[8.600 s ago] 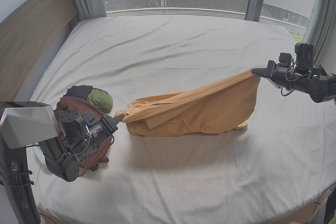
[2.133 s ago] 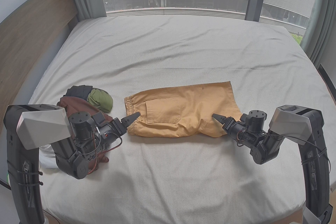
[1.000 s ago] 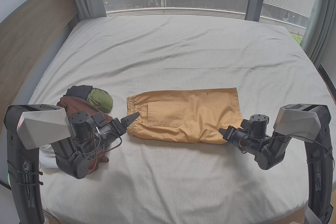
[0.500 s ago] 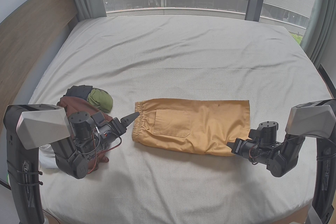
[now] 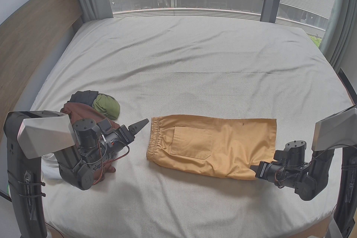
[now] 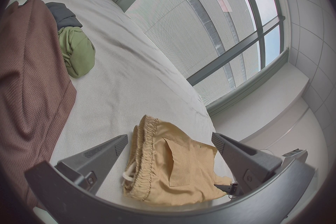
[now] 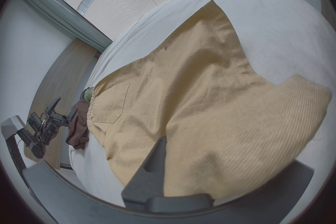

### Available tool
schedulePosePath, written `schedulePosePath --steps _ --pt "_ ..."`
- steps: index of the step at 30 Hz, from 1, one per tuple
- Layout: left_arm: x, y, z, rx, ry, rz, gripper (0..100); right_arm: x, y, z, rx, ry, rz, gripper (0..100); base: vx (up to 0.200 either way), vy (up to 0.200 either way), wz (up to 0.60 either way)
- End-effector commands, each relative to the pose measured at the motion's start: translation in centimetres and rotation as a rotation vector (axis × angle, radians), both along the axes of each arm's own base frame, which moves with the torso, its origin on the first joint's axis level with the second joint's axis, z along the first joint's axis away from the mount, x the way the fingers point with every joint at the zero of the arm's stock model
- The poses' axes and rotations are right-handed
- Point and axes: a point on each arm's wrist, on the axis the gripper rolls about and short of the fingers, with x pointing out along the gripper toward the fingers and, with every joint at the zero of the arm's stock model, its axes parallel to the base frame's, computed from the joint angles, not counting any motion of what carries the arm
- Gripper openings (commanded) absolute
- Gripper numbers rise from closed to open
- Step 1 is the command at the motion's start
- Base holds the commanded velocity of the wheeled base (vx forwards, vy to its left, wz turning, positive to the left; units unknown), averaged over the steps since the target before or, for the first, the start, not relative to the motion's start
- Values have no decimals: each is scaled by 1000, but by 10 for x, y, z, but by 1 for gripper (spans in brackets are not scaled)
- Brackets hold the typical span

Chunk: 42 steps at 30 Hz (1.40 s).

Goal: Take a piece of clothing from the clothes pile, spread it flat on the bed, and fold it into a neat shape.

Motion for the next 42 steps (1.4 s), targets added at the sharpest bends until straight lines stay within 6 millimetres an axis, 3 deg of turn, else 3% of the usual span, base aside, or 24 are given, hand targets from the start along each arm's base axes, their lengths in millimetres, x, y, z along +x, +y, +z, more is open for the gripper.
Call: schedulePosePath --steps 1,12,13,23,29,36,42 --pt "0 -1 -1 0 3 -1 100 -14 -4 -9 -26 45 -15 0 0 0 0" --pt "-1 -1 -2 1 8 -4 100 -20 -4 -35 -32 71 -13 0 0 0 0" --pt "-1 -1 -2 2 9 -4 100 -20 -4 -35 -32 74 -11 100 0 0 0" --pt "-2 -2 -3 2 11 -9 100 -55 8 -22 -40 139 98 100 0 0 0" --pt "-5 -6 -7 7 30 -19 100 -77 26 2 32 126 247 100 0 0 0" --pt "-10 -12 -23 20 77 -38 100 -74 48 35 129 -17 312 100 0 0 0" --pt "-11 -13 -36 32 118 -42 100 -61 54 44 164 -89 306 100 0 0 0"
